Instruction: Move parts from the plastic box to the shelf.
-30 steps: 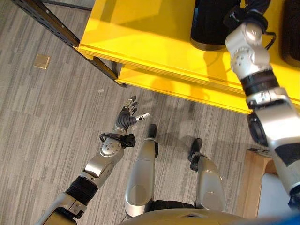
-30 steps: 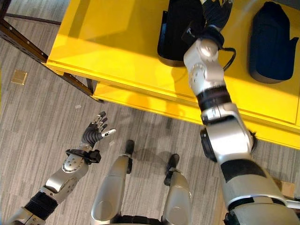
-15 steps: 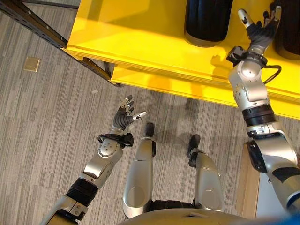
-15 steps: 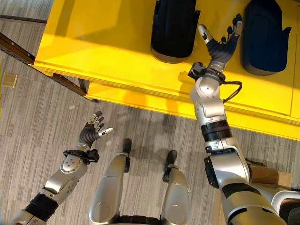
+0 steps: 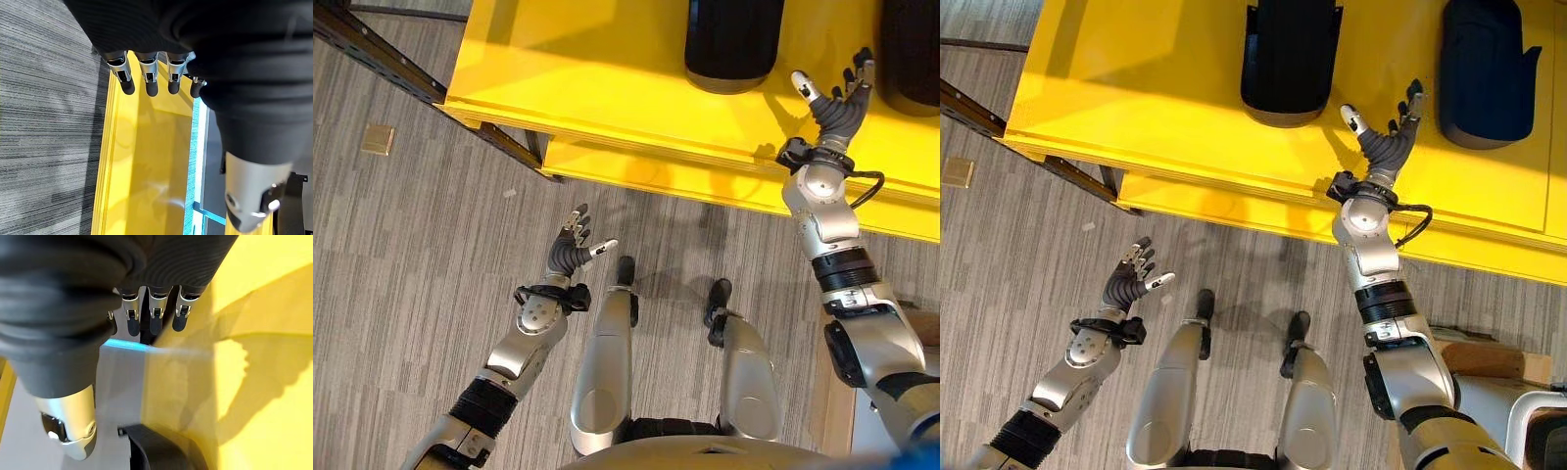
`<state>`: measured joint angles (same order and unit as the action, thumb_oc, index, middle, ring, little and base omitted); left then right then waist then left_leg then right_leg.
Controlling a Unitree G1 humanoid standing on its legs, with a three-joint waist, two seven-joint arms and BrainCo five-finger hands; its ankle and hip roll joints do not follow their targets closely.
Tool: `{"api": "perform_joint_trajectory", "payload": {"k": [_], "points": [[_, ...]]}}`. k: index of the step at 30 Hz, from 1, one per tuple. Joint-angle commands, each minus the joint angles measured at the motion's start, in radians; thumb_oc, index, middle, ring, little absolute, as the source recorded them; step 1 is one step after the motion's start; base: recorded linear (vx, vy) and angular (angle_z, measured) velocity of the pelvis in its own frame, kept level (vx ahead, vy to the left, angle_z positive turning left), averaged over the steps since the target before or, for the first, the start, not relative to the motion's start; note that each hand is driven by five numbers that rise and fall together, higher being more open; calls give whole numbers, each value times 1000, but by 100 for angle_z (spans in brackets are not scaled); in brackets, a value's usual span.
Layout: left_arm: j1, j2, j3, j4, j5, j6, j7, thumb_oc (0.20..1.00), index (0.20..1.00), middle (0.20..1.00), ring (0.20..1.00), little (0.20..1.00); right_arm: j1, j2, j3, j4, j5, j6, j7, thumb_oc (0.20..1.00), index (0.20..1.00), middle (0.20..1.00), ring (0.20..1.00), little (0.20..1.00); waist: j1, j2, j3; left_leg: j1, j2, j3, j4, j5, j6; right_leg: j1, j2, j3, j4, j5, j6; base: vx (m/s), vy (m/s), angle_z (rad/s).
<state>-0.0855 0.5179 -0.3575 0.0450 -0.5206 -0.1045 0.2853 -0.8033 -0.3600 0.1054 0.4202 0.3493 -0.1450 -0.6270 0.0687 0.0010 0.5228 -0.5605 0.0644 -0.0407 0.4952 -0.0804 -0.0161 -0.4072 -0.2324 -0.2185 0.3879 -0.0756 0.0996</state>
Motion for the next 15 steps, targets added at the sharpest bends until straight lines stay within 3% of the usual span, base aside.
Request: {"api": "perform_joint_trajectory", "payload": {"k": [1, 6, 7, 9, 10, 11, 15], "points": [[52, -6, 53, -64, 24, -65, -10, 1000, 1000, 1000, 1000, 1000, -32, -35, -14, -29, -4, -35, 24, 1000, 1000, 1000, 1000, 1000, 5, 13, -9, -14, 26, -12, 26, -25, -19, 64, -20, -25, 49, -62, 17, 0, 0, 0], [56, -1, 53, -66, 21, -69, -14, 1000, 1000, 1000, 1000, 1000, -80, -45, 12, 27, -3, -28, 35, 1000, 1000, 1000, 1000, 1000, 10, 14, -8, -19, 25, -10, 34, -29, -18, 59, -23, -21, 61, -66, 18, 17, -4, 0], [57, -2, 52, -65, 18, -70, -14, 1000, 1000, 1000, 1000, 1000, -88, -43, 14, 37, 3, -27, 36, 1000, 1000, 1000, 1000, 1000, 11, 13, -13, -9, 25, -14, 36, -54, -24, 68, -21, -14, 65, -85, 24, 87, -14, 1], [52, 0, 49, -65, 17, -69, -14, 1000, 1000, 1000, 1000, 1000, -111, -46, 20, 62, 12, -25, 39, 1000, 1000, 1000, 1000, 1000, 13, 15, -8, -19, 24, -10, 34, -30, -18, 60, -25, -21, 64, -67, 18, 0, 0, 0], [51, 0, 46, -64, 17, -71, -14, 1000, 1000, 1000, 1000, 1000, -122, -45, 24, 75, 15, -24, 37, 1000, 1000, 1000, 1000, 1000, 15, 14, -12, -8, 24, -15, 36, -54, -24, 68, -24, -15, 67, -84, 25, -75, 16, 2], [48, 0, 44, -63, 17, -73, -13, 1000, 1000, 1000, 1000, 1000, -136, -45, 26, 94, 23, -26, 37, 1000, 1000, 1000, 1000, 1000, 16, 16, -9, -18, 23, -11, 30, -29, -17, 59, -27, -22, 62, -65, 18, 0, 0, 0], [44, 5, 39, -65, 12, -74, -14, 1000, 1000, 1000, 1000, 1000, -195, -53, 45, 153, 32, -18, 38, 1000, 1000, 1000, 1000, 1000, 21, 19, -8, -18, 19, -10, 30, -29, -18, 56, -28, -20, 64, -64, 17, -19, 6, 1]]}}
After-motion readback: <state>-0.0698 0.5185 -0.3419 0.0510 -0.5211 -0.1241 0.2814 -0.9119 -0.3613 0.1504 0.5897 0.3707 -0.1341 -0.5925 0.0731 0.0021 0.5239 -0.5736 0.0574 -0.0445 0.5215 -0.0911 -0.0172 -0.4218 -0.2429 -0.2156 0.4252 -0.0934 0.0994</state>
